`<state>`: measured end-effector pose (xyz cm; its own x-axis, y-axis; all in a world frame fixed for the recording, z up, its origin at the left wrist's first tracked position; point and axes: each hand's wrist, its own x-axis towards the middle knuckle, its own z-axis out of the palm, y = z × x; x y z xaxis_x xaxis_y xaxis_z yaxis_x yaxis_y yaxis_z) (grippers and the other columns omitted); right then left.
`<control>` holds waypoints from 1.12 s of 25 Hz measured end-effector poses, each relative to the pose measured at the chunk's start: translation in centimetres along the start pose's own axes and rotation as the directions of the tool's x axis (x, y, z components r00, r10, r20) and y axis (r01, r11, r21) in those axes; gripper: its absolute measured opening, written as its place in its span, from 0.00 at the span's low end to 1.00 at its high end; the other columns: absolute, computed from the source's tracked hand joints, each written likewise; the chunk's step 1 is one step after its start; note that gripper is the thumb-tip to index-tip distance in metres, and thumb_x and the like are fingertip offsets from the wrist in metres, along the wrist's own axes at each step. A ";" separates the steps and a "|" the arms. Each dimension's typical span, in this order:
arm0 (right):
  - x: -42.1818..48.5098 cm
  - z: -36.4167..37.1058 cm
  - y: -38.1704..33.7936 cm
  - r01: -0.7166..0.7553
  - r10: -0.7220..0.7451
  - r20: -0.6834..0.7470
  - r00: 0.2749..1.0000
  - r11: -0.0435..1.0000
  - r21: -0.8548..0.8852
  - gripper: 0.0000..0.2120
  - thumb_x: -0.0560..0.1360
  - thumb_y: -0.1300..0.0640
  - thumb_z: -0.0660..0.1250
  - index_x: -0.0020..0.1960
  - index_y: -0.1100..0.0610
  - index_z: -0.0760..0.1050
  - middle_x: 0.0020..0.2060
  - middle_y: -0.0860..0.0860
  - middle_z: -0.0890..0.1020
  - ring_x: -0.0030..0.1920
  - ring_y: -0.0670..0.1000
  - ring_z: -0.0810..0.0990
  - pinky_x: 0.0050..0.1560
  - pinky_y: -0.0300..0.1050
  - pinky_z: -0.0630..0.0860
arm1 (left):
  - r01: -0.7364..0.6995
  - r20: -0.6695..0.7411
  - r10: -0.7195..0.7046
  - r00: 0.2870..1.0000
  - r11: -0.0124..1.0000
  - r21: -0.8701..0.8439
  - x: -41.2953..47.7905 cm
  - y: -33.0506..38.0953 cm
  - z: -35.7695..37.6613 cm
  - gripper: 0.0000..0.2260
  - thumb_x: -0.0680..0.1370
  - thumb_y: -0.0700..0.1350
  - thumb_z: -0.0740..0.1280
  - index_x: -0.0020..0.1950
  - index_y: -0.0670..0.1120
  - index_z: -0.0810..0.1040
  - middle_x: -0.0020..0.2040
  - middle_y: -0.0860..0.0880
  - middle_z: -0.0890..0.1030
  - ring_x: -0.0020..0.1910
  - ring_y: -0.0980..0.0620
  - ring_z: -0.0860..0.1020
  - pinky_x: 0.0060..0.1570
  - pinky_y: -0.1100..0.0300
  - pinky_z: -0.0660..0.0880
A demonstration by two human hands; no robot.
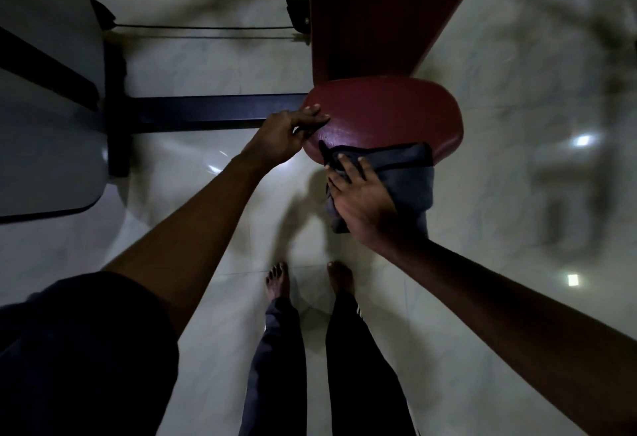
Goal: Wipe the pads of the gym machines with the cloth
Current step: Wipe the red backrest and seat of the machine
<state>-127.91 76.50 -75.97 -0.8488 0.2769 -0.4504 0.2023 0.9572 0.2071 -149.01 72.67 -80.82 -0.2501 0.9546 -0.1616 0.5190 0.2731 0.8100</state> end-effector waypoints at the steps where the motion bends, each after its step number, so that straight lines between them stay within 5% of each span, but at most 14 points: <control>1: 0.4 0.0 -0.3 0.025 -0.024 0.031 0.999 0.999 -0.025 0.25 0.79 0.54 0.51 0.72 0.57 0.72 0.76 0.54 0.67 0.77 0.61 0.61 0.75 0.63 0.60 | -0.001 0.033 0.001 0.999 1.000 0.020 0.1 -0.1 -0.2 0.21 0.79 0.35 0.65 0.70 0.51 0.76 0.73 0.48 0.71 0.72 0.59 0.66 0.74 0.63 0.61; 4: -0.9 0.1 0.8 -0.007 0.007 -0.033 0.999 1.000 -0.004 0.26 0.73 0.53 0.52 0.64 0.55 0.81 0.68 0.51 0.78 0.70 0.58 0.74 0.66 0.58 0.73 | -0.003 0.075 -0.002 0.997 0.998 0.068 0.3 -0.7 -0.5 0.21 0.80 0.39 0.66 0.71 0.53 0.74 0.74 0.51 0.70 0.73 0.57 0.67 0.76 0.47 0.58; 9: -2.4 0.3 2.7 -0.096 0.102 -0.031 0.994 0.981 0.167 0.44 0.66 0.47 0.74 0.77 0.58 0.64 0.76 0.52 0.66 0.74 0.60 0.66 0.69 0.58 0.66 | 0.029 -0.009 -0.029 1.000 0.999 -0.025 0.0 -0.3 0.1 0.20 0.79 0.37 0.67 0.70 0.49 0.76 0.72 0.49 0.72 0.72 0.57 0.68 0.73 0.65 0.61; 17: 0.6 0.3 3.2 -0.176 0.223 -0.098 0.970 0.921 0.347 0.40 0.69 0.45 0.67 0.78 0.55 0.63 0.77 0.51 0.66 0.74 0.58 0.67 0.69 0.56 0.65 | 0.106 -0.036 -0.105 0.994 0.993 0.043 -0.4 -0.4 0.3 0.22 0.81 0.40 0.66 0.75 0.43 0.69 0.73 0.47 0.71 0.70 0.52 0.71 0.70 0.66 0.65; 20: -0.5 0.5 4.0 -0.224 0.277 -0.080 0.957 0.889 0.399 0.41 0.67 0.45 0.69 0.78 0.53 0.63 0.76 0.51 0.66 0.74 0.59 0.67 0.69 0.56 0.66 | 0.114 -0.028 -0.113 0.993 0.992 0.048 -1.0 -1.5 -0.1 0.25 0.78 0.29 0.61 0.75 0.42 0.68 0.72 0.45 0.72 0.72 0.51 0.70 0.66 0.77 0.59; 22: 0.4 0.2 3.9 -0.212 0.254 -0.062 0.965 0.900 0.381 0.41 0.67 0.46 0.69 0.78 0.53 0.63 0.77 0.50 0.65 0.75 0.59 0.66 0.70 0.57 0.65 | 0.112 -0.002 -0.112 0.994 0.991 0.075 -1.6 -2.2 -0.2 0.31 0.74 0.26 0.58 0.76 0.45 0.67 0.74 0.46 0.69 0.75 0.52 0.64 0.72 0.69 0.57; 25: 2.8 -0.6 4.2 -0.140 0.170 -0.050 0.984 0.919 0.368 0.39 0.70 0.45 0.67 0.78 0.50 0.61 0.78 0.48 0.62 0.76 0.57 0.63 0.71 0.56 0.63 | 0.172 0.030 -0.173 0.984 0.984 0.044 -1.7 -3.3 0.1 0.29 0.77 0.35 0.61 0.76 0.56 0.67 0.77 0.50 0.66 0.78 0.53 0.58 0.76 0.54 0.57; 28: 3.3 -0.7 5.0 -0.093 0.125 -0.054 0.991 0.911 0.402 0.37 0.71 0.42 0.64 0.78 0.48 0.61 0.78 0.46 0.62 0.77 0.56 0.63 0.71 0.56 0.63 | 0.248 0.006 -0.249 0.969 0.967 0.052 -1.7 -3.2 -0.1 0.21 0.80 0.57 0.63 0.74 0.63 0.67 0.75 0.49 0.69 0.77 0.54 0.59 0.74 0.45 0.62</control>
<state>-130.03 82.17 -75.75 -0.8421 0.3889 -0.3736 0.4593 0.8803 -0.1187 -150.30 70.14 -83.09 -0.3667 0.8574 -0.3611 0.4828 0.5072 0.7139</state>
